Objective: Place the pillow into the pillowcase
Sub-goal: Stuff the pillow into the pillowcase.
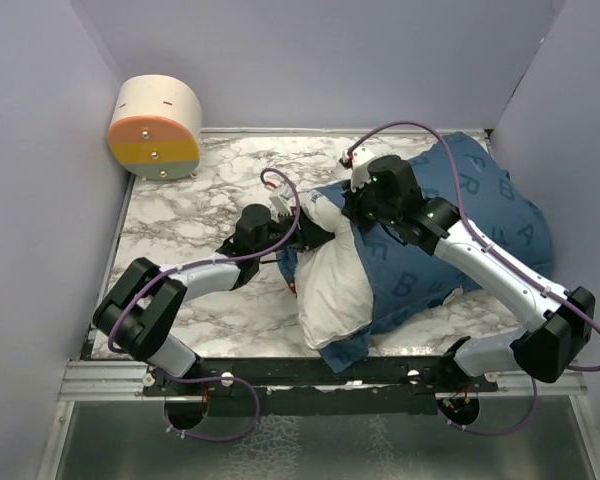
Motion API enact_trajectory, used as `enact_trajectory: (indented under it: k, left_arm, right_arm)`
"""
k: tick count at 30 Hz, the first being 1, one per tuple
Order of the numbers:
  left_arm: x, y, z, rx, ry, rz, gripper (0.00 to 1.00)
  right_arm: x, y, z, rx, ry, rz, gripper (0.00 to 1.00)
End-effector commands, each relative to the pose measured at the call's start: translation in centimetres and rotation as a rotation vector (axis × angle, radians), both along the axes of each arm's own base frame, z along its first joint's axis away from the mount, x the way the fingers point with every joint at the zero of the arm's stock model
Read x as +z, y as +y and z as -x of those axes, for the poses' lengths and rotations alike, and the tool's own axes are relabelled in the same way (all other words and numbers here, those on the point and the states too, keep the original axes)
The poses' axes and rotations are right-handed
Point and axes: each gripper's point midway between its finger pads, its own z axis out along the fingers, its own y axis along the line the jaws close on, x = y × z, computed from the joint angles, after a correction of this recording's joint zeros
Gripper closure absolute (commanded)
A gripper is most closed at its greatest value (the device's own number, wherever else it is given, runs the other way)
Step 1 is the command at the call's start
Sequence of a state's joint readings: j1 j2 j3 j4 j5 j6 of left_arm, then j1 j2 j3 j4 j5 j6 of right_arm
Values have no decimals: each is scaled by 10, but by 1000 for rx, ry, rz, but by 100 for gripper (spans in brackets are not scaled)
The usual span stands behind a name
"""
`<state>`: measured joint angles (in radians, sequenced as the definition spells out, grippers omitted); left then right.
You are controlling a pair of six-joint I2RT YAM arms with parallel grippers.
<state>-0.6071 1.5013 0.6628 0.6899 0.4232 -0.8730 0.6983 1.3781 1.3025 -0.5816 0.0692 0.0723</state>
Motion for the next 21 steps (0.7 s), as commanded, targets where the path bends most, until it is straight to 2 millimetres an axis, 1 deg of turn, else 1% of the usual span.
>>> enact_trajectory:
  k: [1, 4, 5, 7, 8, 9, 12, 14, 15, 16, 17, 18, 21]
  left_arm:
    - [32, -35, 2, -110, -140, 76, 88]
    - [64, -54, 8, -176, -251, 180, 100]
    - [75, -56, 10, -186, -284, 213, 100]
    - [98, -55, 14, -190, -360, 271, 100]
    - [110, -52, 15, -180, -400, 291, 100]
    - [124, -48, 18, -170, -456, 312, 100]
    - [164, -31, 31, -131, -598, 389, 100]
    - [180, -19, 42, -94, -667, 435, 100]
    - [182, -13, 43, -53, -689, 442, 100]
    - [177, -8, 43, -13, -694, 435, 100]
    - [168, -4, 40, 24, -684, 416, 100]
    - [152, -2, 34, 64, -655, 383, 100]
    - [87, 6, 5, 179, -535, 225, 100]
  right_arm:
    - [37, 56, 39, 275, 39, -292, 99]
    - [86, 91, 50, 423, 19, -496, 99]
    - [105, 100, 53, 471, 7, -552, 99]
    - [135, 113, 54, 535, -14, -619, 99]
    - [144, 117, 55, 559, -15, -638, 99]
    - [150, 121, 54, 573, -14, -650, 99]
    - [159, 127, 57, 610, -7, -686, 99]
    - [157, 128, 65, 637, 10, -710, 99]
    - [151, 128, 69, 644, 23, -719, 99]
    - [143, 128, 72, 643, 38, -721, 99]
    - [127, 126, 74, 630, 65, -713, 99]
    - [108, 123, 75, 607, 93, -700, 99]
    - [49, 105, 81, 516, 152, -636, 99]
